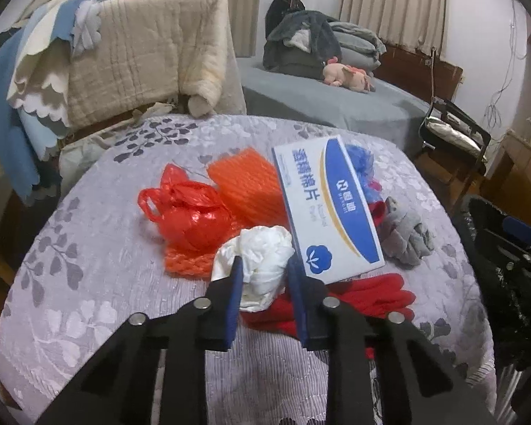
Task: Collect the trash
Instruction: 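Grasp the white plastic bag on the quilt with the left gripper, then grasp the alcohol pads box with the right gripper while the left gripper holds the bag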
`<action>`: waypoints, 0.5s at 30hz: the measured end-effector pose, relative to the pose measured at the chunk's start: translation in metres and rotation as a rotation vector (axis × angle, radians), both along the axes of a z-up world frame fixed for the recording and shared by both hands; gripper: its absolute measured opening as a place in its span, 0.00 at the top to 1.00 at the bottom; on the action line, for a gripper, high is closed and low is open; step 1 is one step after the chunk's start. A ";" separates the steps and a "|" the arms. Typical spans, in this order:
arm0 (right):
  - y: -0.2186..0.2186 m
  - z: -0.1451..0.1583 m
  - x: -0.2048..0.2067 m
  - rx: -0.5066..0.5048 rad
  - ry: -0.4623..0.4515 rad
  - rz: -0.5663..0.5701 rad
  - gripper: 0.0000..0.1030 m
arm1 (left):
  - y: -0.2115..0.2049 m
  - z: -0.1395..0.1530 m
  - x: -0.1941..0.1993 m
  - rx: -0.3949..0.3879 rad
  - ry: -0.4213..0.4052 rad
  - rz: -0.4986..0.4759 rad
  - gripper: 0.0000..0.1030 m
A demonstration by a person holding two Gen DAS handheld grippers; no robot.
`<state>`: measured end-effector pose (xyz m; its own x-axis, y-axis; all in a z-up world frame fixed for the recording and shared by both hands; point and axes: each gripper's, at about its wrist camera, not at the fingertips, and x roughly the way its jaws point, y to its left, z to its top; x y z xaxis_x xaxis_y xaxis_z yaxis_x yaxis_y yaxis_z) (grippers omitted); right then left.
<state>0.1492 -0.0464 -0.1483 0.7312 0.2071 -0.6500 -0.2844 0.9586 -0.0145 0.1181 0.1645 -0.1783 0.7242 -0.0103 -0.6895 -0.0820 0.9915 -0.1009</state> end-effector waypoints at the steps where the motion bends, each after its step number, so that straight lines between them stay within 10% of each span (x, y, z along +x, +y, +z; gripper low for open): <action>1: 0.001 0.001 0.000 0.001 -0.002 0.003 0.05 | 0.001 0.003 -0.002 0.003 -0.008 0.007 0.77; 15: 0.062 0.001 0.003 0.055 -0.047 0.069 0.05 | 0.042 0.021 -0.030 0.058 -0.041 0.113 0.77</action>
<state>0.1520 0.0153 -0.1473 0.7438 0.2918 -0.6013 -0.3496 0.9366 0.0221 0.0881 0.2061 -0.1573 0.7460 0.1125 -0.6563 -0.1909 0.9804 -0.0489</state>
